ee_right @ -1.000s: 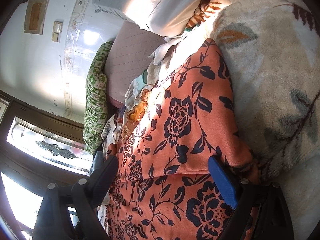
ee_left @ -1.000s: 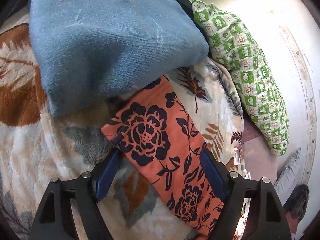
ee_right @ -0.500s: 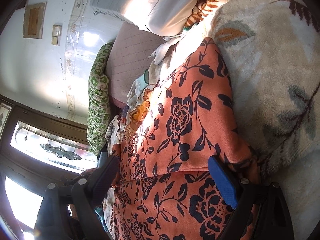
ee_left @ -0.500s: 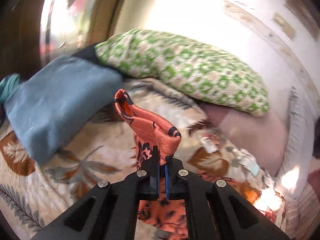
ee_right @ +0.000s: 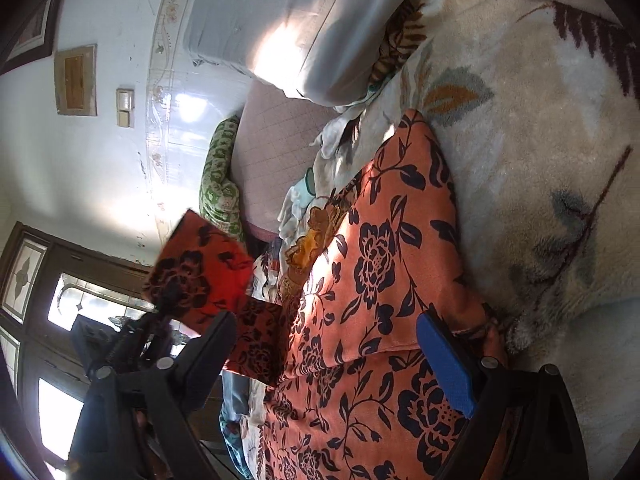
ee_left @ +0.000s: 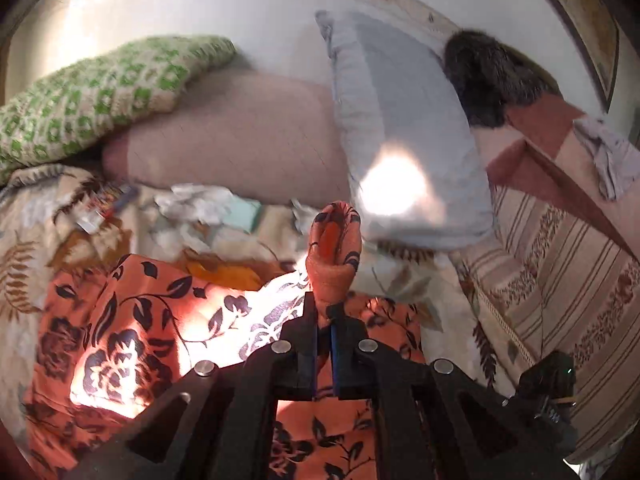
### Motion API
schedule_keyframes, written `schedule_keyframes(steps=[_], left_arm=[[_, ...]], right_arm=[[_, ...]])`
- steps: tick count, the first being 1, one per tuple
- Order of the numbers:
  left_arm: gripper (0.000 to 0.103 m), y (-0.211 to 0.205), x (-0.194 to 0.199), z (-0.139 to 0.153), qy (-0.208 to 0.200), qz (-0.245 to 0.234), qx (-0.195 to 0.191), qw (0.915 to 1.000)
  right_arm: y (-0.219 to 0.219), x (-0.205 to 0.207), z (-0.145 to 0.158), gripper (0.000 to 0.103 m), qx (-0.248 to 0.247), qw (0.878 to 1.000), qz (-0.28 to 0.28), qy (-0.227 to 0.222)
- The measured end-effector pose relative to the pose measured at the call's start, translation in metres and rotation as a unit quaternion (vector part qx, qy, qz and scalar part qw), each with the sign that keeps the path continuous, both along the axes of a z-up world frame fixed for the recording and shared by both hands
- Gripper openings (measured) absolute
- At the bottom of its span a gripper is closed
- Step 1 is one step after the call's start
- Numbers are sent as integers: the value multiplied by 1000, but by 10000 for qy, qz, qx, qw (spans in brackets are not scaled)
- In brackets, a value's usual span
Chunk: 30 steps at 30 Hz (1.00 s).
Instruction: Fold small clothes
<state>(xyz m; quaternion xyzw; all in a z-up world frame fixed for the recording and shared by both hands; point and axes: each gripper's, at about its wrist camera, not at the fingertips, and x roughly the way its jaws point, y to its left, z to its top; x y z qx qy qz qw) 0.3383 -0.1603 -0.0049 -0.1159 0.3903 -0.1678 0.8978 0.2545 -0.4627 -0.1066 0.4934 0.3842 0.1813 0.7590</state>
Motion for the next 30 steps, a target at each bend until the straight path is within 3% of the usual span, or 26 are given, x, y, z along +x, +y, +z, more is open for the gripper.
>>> schedule_keyframes(steps=[1, 3, 5, 7, 12, 15, 18, 22, 25, 26, 29, 30], left_arm=[[11, -11, 6, -19, 296, -51, 24, 9995], [67, -26, 16, -61, 1199, -300, -193, 9921], [69, -23, 17, -90, 1848, -251, -390, 9817], [69, -13, 6, -92, 1893, -256, -377, 9809], [79, 57, -17, -47, 1268, -130, -309, 9914], [92, 116, -30, -30, 668, 482, 106, 9965], [93, 169, -30, -50, 820, 1151, 706, 9874], [92, 214, -26, -100, 1307, 1470, 972, 9756], [93, 227, -24, -123, 1340, 1516, 1012, 9741], [93, 233, -26, -127, 1327, 1495, 847, 9761], [93, 236, -31, -127, 1043, 1429, 752, 9813], [94, 235, -33, -129, 958, 1393, 775, 9826]], right_arm=[[-2, 0, 0, 93, 32, 10000, -17, -3], [-3, 1, 0, 93, 72, 10000, -23, 10], [-2, 2, -2, 93, 86, 10000, 0, 46], [-2, 3, -3, 93, 81, 9999, 24, 69], [3, 6, -3, 93, -18, 10000, 56, 61], [10, 7, 0, 93, -134, 9998, 155, 12], [23, 9, 1, 93, -438, 9986, 312, -13], [38, 14, -10, 93, -986, 9945, 296, 207], [47, 22, 2, 93, -1253, 9918, 174, 177], [54, 29, 6, 93, -1485, 9884, 279, 161], [72, 60, 0, 92, -2141, 9729, 532, 694], [78, 68, -1, 85, -2422, 9649, 605, 819]])
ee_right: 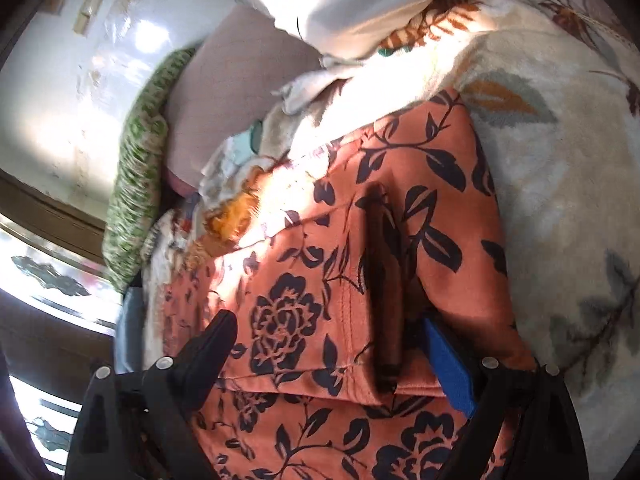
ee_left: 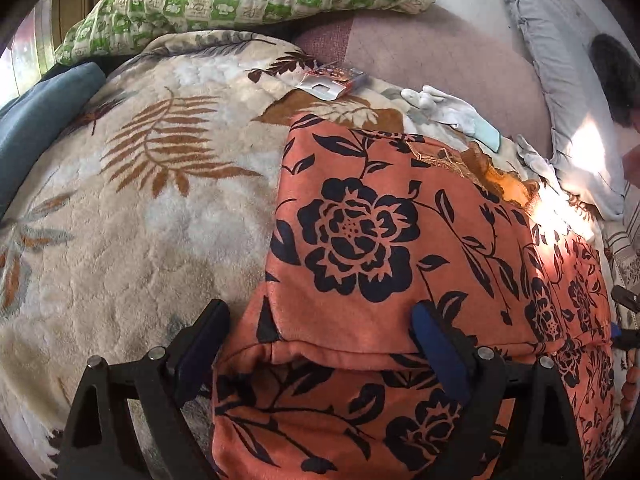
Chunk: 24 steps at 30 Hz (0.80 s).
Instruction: Fold small clothes
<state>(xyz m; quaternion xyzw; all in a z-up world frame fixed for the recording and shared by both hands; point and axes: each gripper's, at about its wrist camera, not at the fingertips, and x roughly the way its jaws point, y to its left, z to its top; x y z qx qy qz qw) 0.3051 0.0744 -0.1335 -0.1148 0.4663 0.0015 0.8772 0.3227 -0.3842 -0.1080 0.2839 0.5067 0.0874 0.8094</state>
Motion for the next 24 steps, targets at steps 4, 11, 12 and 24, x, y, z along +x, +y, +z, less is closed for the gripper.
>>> schedule_keyframes(steps=[4, 11, 12, 24], left_arm=[[95, 0, 3, 0, 21, -49, -49, 10000], [96, 2, 3, -1, 6, -54, -59, 10000], [96, 1, 3, -1, 0, -70, -15, 10000], [96, 6, -15, 49, -1035, 233, 428, 9934]], right_arm=[[32, 18, 18, 7, -1465, 9883, 342, 256], [66, 28, 43, 10, -3099, 9485, 511, -400], [59, 34, 16, 17, -3031, 9512, 578, 80], [48, 13, 69, 78, -1855, 9799, 507, -540]])
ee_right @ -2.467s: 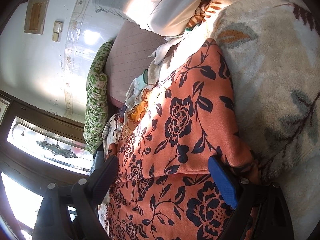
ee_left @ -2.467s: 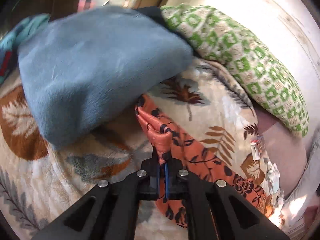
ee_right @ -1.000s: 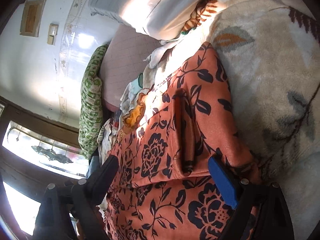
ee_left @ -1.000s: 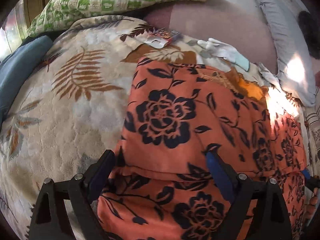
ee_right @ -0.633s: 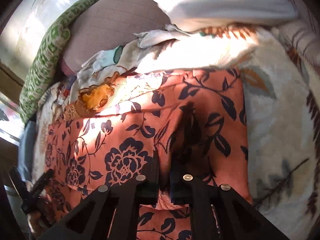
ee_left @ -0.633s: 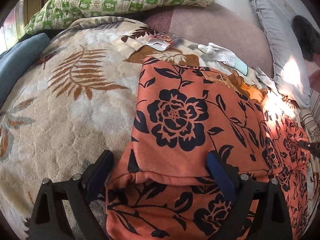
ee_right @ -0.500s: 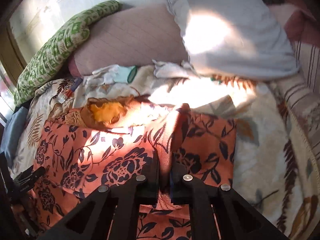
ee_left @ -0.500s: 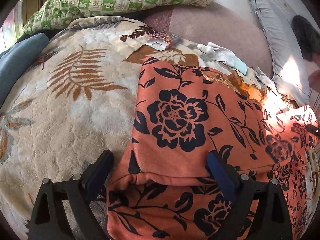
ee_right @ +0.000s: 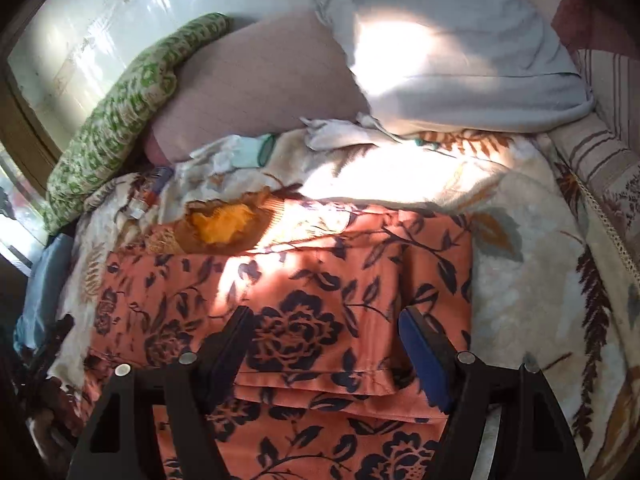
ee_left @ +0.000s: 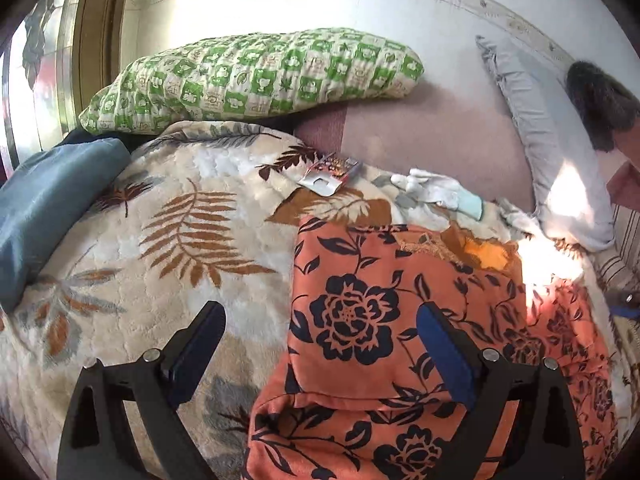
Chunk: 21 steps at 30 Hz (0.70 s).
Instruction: Fold small clothes
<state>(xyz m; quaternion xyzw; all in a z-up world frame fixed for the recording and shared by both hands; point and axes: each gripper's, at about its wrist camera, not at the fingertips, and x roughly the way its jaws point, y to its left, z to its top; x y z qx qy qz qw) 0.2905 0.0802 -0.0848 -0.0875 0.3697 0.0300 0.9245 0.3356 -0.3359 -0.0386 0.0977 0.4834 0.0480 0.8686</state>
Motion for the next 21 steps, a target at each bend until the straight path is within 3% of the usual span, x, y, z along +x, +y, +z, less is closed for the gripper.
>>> schedule_keyframes(steps=[2, 3, 4, 6, 8, 10, 12, 14, 15, 16, 17, 18, 21], left_arm=[[96, -1, 16, -28, 763, 30, 194, 9969], [98, -2, 24, -47, 1267, 21, 327, 9914], [99, 0, 24, -55, 1319, 44, 335, 9907], [99, 0, 22, -48, 1184, 134, 449, 9919], [99, 0, 20, -44, 1081, 244, 800, 9906], [99, 3, 24, -49, 1204, 231, 649, 9903], [99, 8, 25, -50, 1239, 291, 482, 9907], [99, 7, 24, -51, 1239, 285, 453, 9908], [99, 8, 25, -51, 1243, 286, 425, 9909], [99, 7, 23, -51, 1239, 271, 374, 9912], [99, 8, 22, -51, 1233, 270, 341, 9914], [99, 8, 22, -51, 1228, 271, 322, 9915], [99, 11, 22, -48, 1154, 343, 199, 9925]], right_arm=[[8, 1, 0, 79, 608, 9981, 106, 53], [6, 5, -11, 79, 899, 9957, 79, 188], [4, 4, -28, 79, 1052, 9936, -40, 417], [-14, 7, -79, 77, 1225, 9817, -640, 1314], [-24, -1, -69, 77, 1667, 9758, -1024, 974], [-11, 5, -47, 78, 1501, 9805, -830, 957], [1, 15, -26, 78, 1347, 9879, -515, 574], [-1, 25, -23, 83, 1450, 9879, -465, 289], [-6, 32, -35, 85, 1292, 9896, -567, 289], [-15, 41, -59, 85, 926, 9897, -836, 697], [-26, 45, -81, 84, 1099, 9847, -966, 951], [-31, 39, -76, 83, 1321, 9834, -1101, 585], [-18, 30, -44, 84, 1193, 9851, -1059, 643]])
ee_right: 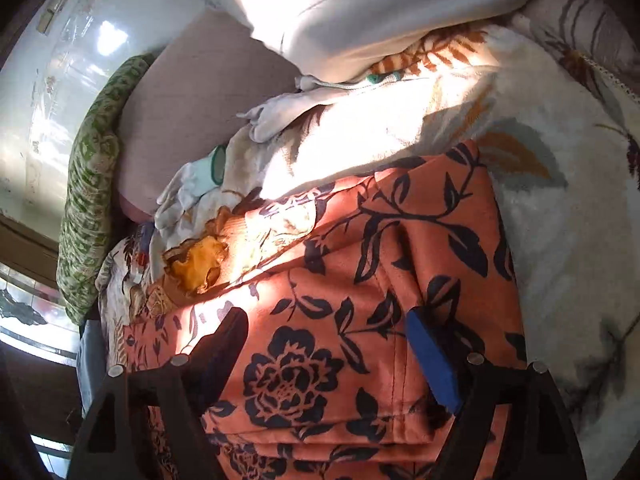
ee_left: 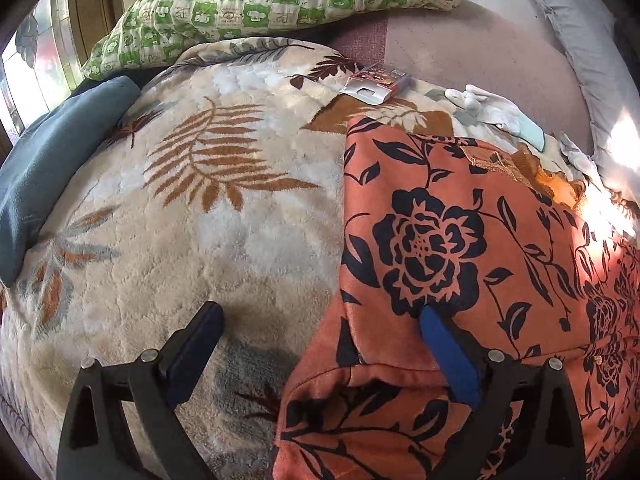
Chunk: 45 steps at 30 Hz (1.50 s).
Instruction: Fold small clothes
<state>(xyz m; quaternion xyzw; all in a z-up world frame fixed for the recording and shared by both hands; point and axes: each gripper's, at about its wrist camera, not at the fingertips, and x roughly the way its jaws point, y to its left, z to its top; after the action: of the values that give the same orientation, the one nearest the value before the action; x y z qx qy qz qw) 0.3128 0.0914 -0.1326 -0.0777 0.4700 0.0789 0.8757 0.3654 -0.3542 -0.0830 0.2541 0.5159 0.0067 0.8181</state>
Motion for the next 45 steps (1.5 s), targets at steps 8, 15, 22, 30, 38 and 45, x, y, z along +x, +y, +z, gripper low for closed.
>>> schedule_keyframes(steps=[8, 15, 22, 30, 38, 45], left_arm=[[99, 33, -63, 65, -1180, 381, -53, 9923], [99, 73, -196, 114, -1238, 428, -626, 9894], [99, 54, -282, 71, -72, 223, -1092, 9937], [99, 19, -296, 33, 757, 47, -1203, 9898], [97, 25, -285, -4, 1451, 27, -1967, 9697], [33, 55, -292, 3, 1266, 383, -2352, 9629]], right_arm=[[-1, -138, 94, 84, -201, 9951, 501, -823], [-52, -263, 106, 85, -476, 9944, 632, -706], [-92, -321, 37, 86, 67, 9979, 480, 436], [-80, -336, -14, 86, 904, 9850, 861, 1190], [-66, -337, -31, 87, 535, 9787, 1200, 1580], [-70, -336, -28, 79, 611, 9786, 1228, 1535]])
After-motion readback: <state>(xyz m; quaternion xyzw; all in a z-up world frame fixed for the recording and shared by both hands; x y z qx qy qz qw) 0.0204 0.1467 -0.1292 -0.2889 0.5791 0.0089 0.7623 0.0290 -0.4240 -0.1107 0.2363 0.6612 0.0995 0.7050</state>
